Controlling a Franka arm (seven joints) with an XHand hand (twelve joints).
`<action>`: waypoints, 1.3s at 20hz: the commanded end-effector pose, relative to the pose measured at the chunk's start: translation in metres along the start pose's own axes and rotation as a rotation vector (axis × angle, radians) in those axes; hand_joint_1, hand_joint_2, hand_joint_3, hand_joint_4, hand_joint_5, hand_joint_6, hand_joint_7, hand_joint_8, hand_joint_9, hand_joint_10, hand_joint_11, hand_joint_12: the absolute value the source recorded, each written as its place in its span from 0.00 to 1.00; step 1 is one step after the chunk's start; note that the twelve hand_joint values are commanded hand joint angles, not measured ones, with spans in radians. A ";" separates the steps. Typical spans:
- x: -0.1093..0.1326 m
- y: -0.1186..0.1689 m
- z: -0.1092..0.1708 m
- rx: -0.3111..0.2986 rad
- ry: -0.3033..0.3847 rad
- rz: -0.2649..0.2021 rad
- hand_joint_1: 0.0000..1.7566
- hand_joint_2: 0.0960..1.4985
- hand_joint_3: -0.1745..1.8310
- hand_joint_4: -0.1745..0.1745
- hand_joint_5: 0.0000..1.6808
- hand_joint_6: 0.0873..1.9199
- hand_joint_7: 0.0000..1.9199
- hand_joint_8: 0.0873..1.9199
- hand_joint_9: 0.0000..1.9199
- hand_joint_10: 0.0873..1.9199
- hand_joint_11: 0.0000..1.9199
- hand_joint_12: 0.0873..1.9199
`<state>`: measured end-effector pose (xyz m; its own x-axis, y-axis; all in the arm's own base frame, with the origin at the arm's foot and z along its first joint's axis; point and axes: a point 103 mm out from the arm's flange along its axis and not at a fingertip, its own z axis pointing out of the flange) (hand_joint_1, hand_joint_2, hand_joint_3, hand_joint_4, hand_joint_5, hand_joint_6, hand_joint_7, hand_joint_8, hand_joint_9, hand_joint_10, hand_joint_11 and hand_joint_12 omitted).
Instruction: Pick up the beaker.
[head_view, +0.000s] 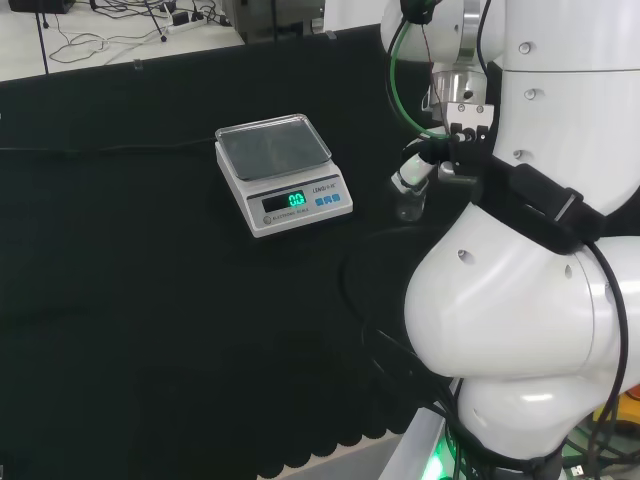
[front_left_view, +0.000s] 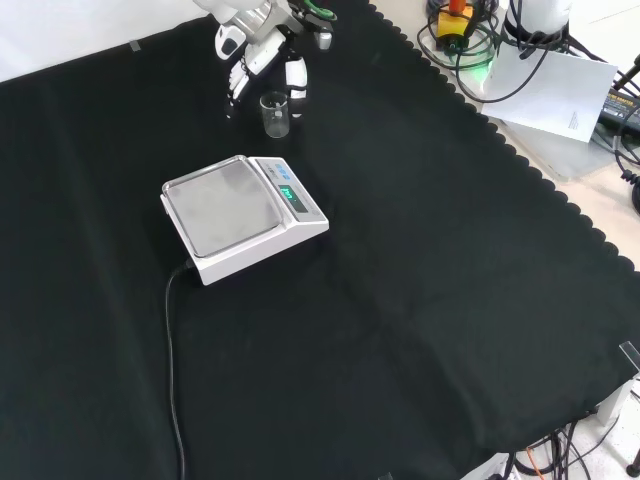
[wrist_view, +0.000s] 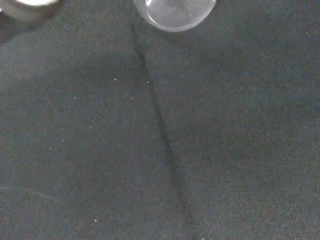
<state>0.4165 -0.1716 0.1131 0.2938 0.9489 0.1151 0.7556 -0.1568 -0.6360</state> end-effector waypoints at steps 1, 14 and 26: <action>0.001 0.003 0.005 -0.057 -0.014 -0.059 0.50 0.49 0.23 0.54 0.26 0.02 0.06 0.27 0.15 0.42 0.28 0.68; 0.017 0.001 -0.009 -0.221 -0.107 -0.097 0.87 0.73 0.09 0.00 0.49 0.61 0.41 0.51 0.46 0.53 0.43 0.67; 0.040 -0.035 -0.080 -0.094 -0.217 -0.142 0.86 0.69 0.08 0.00 0.57 0.48 0.43 0.55 0.63 0.44 0.49 0.57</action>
<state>0.4377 -0.1560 0.1461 0.1233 0.9908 0.0566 0.8713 -0.0807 -0.4841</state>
